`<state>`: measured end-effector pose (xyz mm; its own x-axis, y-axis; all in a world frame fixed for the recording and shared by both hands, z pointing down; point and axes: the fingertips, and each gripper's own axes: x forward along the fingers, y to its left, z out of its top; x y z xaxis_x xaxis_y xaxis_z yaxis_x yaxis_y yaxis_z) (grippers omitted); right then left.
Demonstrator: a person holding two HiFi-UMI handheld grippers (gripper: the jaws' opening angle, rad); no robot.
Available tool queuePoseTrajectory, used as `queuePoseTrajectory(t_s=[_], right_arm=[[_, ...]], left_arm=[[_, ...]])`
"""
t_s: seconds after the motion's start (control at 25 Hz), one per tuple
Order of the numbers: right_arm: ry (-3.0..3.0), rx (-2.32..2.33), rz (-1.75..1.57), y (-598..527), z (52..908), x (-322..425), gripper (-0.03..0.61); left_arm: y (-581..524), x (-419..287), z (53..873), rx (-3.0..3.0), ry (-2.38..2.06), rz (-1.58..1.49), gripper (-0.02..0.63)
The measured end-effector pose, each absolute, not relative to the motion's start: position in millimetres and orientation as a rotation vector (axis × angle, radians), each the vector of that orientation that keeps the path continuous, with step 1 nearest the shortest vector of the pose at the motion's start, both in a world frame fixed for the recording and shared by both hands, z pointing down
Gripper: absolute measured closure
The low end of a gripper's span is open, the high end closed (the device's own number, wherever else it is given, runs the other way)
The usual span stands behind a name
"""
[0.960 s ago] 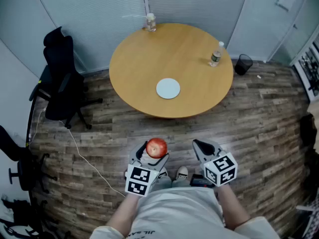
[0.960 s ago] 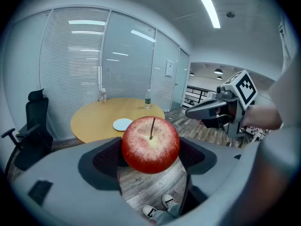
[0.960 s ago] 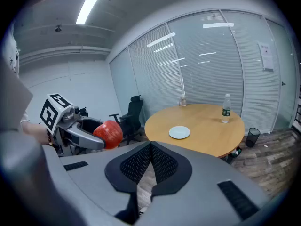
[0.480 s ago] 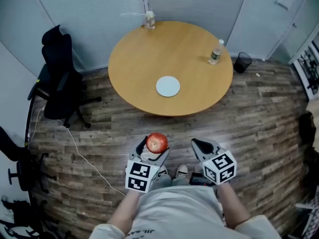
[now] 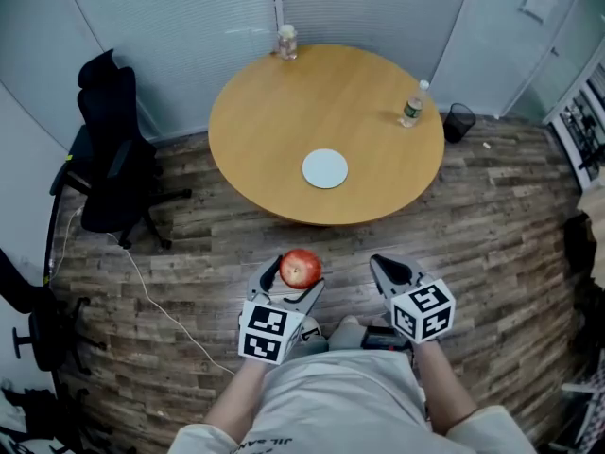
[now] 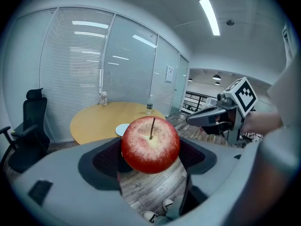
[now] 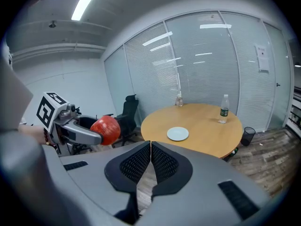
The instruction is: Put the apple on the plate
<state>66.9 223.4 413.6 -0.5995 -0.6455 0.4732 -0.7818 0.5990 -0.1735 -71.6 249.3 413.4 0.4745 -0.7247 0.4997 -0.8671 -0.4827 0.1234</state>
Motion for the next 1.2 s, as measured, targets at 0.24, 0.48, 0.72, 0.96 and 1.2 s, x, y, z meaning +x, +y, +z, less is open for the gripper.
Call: queuePoseTrajectory(t_s=[0.24,0.48,0.72,0.96,1.2], right_arm=[[-2.454,1.178,0.555,215.6,421.0,73.1,0.548],[-2.476,1.146,0.568,173.5,430.4,64.1,0.548],[-2.502,1.104,0.548,97.7,423.4,57.8,0.548],[-2.516,1.06,0.531,21.3,416.8,60.5,0.548],[-2.533,1.015,0.547,-27.1,416.8,68.1,0.548]], left_arm=[[238.2,-69.9,418.0,2.368,-1.31,0.538,0.233],[199.1,-75.0,423.0,2.351,-1.343,0.532,0.233],[130.3,-82.8,422.3,2.316,-1.393,0.523,0.233],[58.8,-78.8,419.4,2.286,-1.417,0.507,0.233],[9.1,-62.3,417.0,2.271,-1.425,0.506,0.233]])
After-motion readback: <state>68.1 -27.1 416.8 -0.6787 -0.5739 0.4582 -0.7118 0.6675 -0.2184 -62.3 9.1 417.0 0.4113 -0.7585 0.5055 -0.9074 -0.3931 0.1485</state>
